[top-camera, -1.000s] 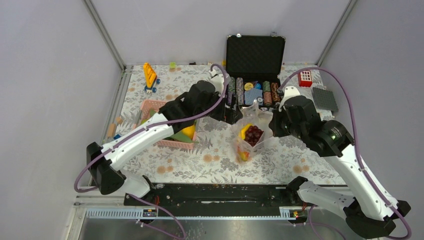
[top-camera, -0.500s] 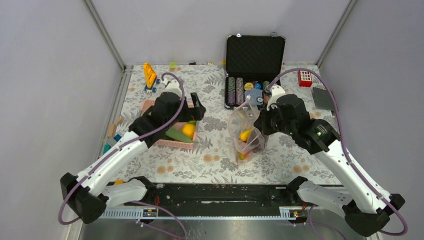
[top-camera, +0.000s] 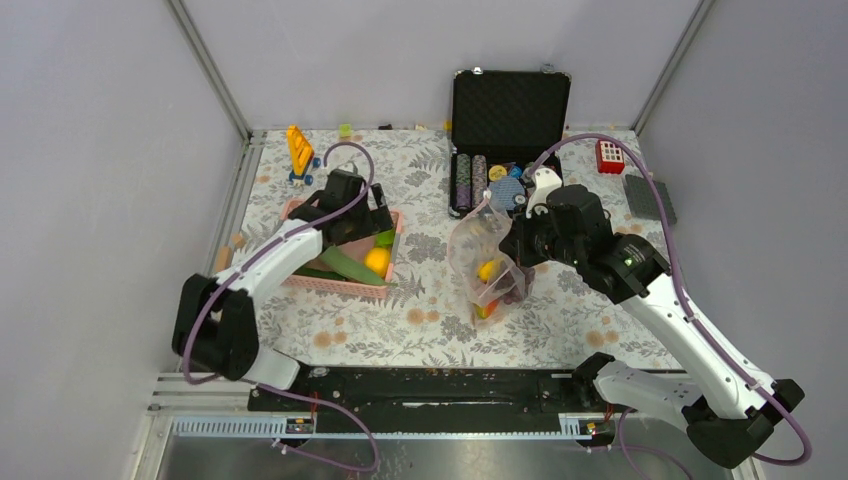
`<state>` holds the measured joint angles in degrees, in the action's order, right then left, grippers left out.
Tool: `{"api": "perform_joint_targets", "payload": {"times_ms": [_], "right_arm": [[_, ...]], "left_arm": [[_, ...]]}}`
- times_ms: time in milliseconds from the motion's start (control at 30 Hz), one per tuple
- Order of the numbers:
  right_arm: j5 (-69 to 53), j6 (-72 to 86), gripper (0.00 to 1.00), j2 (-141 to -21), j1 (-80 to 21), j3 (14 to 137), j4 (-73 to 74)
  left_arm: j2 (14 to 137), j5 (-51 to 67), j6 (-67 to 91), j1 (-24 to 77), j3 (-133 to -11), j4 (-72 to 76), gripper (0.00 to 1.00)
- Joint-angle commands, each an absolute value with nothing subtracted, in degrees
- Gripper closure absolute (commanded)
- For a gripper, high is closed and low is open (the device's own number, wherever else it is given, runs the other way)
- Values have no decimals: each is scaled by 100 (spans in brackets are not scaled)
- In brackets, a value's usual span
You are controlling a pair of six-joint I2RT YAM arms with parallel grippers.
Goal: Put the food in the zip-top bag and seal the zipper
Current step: Pick up the fake vegetable from the bin.
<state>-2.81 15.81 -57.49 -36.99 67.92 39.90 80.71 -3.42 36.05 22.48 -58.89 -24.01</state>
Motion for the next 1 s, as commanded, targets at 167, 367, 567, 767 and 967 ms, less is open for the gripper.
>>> {"api": "perform_joint_targets", "payload": {"times_ms": [167, 367, 567, 767, 967], "right_arm": [[-443, 1530, 100, -5709, -3675, 6732, 3754], [-421, 1489, 100, -5706, -3682, 6687, 3759], [-382, 1469, 100, -5705, -3675, 6651, 3761], [-331, 1467, 100, -5672, -3677, 6631, 3764], [-299, 1458, 100, -5620, -3677, 6613, 3757]], "left_arm": [[8350, -1003, 4194, 2094, -6125, -3207, 7], [7881, -2089, 5006, 1964, -5763, -3950, 7], [7943, -2116, 5366, 1631, -5587, -3946, 9], [8206, -2110, 5523, 1370, -5448, -3719, 15], [8447, -2060, 5754, 1163, -5279, -3481, 22]]}}
